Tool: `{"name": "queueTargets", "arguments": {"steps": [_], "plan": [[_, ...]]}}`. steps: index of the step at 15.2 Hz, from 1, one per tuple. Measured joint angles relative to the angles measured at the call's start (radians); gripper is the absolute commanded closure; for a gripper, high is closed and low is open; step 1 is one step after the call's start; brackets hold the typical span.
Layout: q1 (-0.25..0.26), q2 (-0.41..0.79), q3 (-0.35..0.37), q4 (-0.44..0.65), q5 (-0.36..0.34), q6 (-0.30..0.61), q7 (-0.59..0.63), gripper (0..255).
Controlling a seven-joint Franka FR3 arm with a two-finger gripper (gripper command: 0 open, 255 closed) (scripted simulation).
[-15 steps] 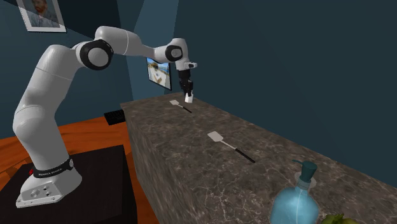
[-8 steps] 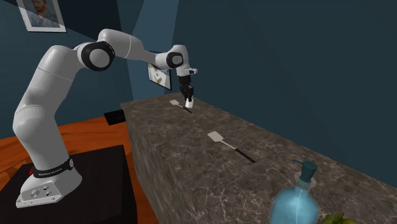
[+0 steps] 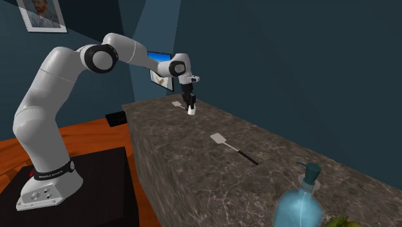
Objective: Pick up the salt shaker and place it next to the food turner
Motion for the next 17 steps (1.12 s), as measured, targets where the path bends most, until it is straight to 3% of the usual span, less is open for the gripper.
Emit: {"name": "queueTargets", "arguments": {"steps": [8,9,17], "plan": [[-0.001,0.012,-0.001,-0.014,-0.001,0.026,0.002,255],[-0.001,0.012,-0.001,-0.014,-0.001,0.026,0.002,0],[0.003,0.000,0.001,0.006,0.000,-0.005,0.003,0]]}}
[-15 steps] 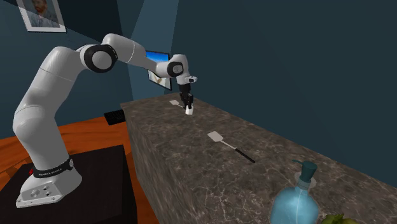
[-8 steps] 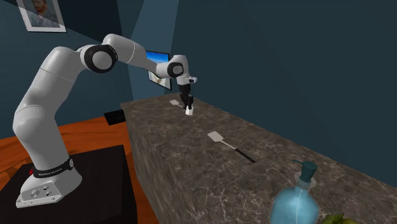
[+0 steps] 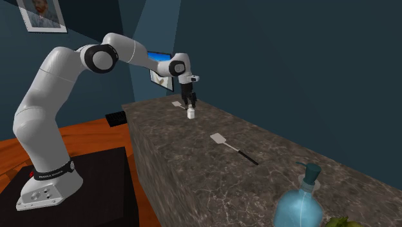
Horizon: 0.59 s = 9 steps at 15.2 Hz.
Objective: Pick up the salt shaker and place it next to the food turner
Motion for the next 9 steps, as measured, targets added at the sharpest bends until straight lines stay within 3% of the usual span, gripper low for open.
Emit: {"name": "queueTargets", "arguments": {"steps": [3,9], "plan": [[0.004,-0.035,0.002,0.019,0.002,-0.053,-0.002,0],[0.004,-0.038,0.002,0.027,0.003,-0.066,-0.004,0]]}}
